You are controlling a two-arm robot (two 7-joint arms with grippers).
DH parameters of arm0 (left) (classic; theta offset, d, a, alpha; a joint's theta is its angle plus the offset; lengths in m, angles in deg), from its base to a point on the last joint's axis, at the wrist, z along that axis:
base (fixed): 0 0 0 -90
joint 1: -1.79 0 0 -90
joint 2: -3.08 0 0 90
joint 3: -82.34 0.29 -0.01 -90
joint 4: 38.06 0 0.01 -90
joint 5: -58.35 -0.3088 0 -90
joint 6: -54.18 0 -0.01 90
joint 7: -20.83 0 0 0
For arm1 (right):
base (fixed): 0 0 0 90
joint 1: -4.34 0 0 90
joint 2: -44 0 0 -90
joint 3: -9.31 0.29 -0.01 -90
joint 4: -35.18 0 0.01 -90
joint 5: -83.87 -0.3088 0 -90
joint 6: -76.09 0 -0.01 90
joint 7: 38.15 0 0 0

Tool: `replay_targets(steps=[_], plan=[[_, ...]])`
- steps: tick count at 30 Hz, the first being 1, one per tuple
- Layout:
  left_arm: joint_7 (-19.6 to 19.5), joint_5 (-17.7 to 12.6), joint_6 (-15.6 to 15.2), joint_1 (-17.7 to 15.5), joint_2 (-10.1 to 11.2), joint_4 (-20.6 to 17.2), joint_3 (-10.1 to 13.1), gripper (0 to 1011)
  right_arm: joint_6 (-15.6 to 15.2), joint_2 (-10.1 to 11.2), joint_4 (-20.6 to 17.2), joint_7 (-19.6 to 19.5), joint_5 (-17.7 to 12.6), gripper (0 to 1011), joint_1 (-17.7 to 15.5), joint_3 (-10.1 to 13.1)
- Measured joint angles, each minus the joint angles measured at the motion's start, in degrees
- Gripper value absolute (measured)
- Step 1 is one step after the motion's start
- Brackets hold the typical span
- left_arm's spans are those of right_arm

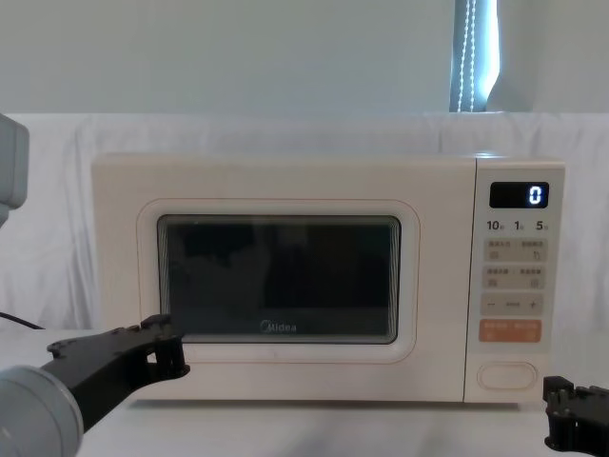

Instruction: Press the button to open the microwave door with one hand; close the microwave door with the other hand.

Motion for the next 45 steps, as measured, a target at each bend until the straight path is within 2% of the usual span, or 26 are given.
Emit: replay_targets(steps=[13, 19, 22, 23, 26, 27, 31, 32, 33, 35, 37, 38, 45], plan=[[0.00, 0.09, 0.04, 0.00, 0.00, 0.00, 0.00, 11, 0.00, 0.00, 0.00, 0.00, 0.00, 0, 0.00, 0.00], [0.00, 0.11, 0.04, 0.00, 0.00, 0.00, 0.00, 155, 0.00, 0.00, 0.00, 0.00, 0.00, 0, 0.00, 0.00], [0.00, 0.11, 0.05, 0.00, 0.00, 0.00, 0.00, 245, 0.00, 0.00, 0.00, 0.00, 0.00, 0, 0.00, 0.00], [0.00, 0.11, 0.04, 0.00, 0.00, 0.00, 0.00, 303, 0.00, 0.00, 0.00, 0.00, 0.00, 0, 0.00, 0.00], [0.00, 0.11, 0.04, 0.00, 0.00, 0.00, 0.00, 362, 0.00, 0.00, 0.00, 0.00, 0.00, 0, 0.00, 0.00], [0.00, 0.11, 0.05, 0.00, 0.00, 0.00, 0.00, 422, 0.00, 0.00, 0.00, 0.00, 0.00, 0, 0.00, 0.00], [0.00, 0.11, 0.04, 0.00, 0.00, 0.00, 0.00, 516, 0.00, 0.00, 0.00, 0.00, 0.00, 0, 0.00, 0.00], [0.00, 0.11, 0.04, 0.00, 0.00, 0.00, 0.00, 586, 0.00, 0.00, 0.00, 0.00, 0.00, 0, 0.00, 0.00], [0.00, 0.11, 0.04, 0.00, 0.00, 0.00, 0.00, 586, 0.00, 0.00, 0.00, 0.00, 0.00, 0, 0.00, 0.00], [0.00, 0.11, 0.05, 0.00, 0.00, 0.00, 0.00, 688, 0.00, 0.00, 0.00, 0.00, 0.00, 0, 0.00, 0.00], [0.01, 0.11, 0.04, 0.00, 0.00, 0.00, 0.00, 728, 0.00, 0.00, 0.00, 0.00, 0.00, 0, 0.00, 0.00], [0.00, 0.11, 0.04, 0.00, 0.00, 0.00, 0.00, 785, 0.00, 0.00, 0.00, 0.00, 0.00, 0, 0.00, 0.00], [0.00, 0.11, 0.04, 0.00, 0.00, 0.00, 0.00, 969, 0.00, 0.00, 0.00, 0.00, 0.00, 0, 0.00, 0.00]])
